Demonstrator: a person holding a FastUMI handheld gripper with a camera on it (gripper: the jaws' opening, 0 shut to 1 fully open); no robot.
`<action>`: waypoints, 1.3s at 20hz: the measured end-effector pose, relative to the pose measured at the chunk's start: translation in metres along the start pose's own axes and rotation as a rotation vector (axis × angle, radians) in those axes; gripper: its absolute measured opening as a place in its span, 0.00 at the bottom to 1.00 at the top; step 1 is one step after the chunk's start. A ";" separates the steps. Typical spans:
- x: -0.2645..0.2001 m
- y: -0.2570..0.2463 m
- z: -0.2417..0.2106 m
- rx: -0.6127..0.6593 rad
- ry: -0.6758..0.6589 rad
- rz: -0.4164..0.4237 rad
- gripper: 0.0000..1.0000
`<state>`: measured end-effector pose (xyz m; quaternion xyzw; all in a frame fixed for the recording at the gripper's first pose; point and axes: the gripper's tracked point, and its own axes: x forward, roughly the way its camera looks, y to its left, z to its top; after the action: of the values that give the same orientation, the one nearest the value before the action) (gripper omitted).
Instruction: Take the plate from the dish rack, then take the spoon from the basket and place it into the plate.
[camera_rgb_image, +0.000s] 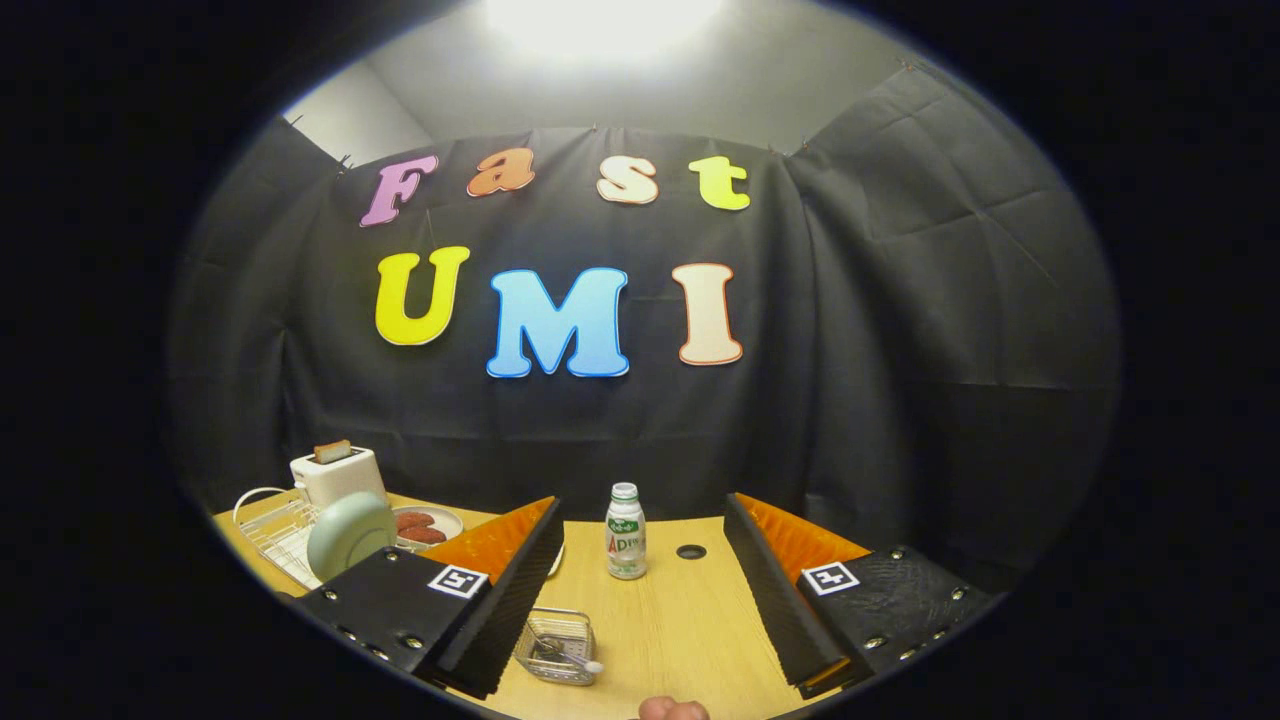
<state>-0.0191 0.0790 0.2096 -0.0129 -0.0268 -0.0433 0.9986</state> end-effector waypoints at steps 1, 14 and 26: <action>0.001 0.011 0.005 0.006 0.000 -0.001 0.99; 0.037 0.131 0.034 0.062 0.115 0.067 0.98; 0.056 0.204 -0.002 0.038 0.531 0.126 0.99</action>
<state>0.0544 0.2769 0.2058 0.0161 0.2361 0.0176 0.9714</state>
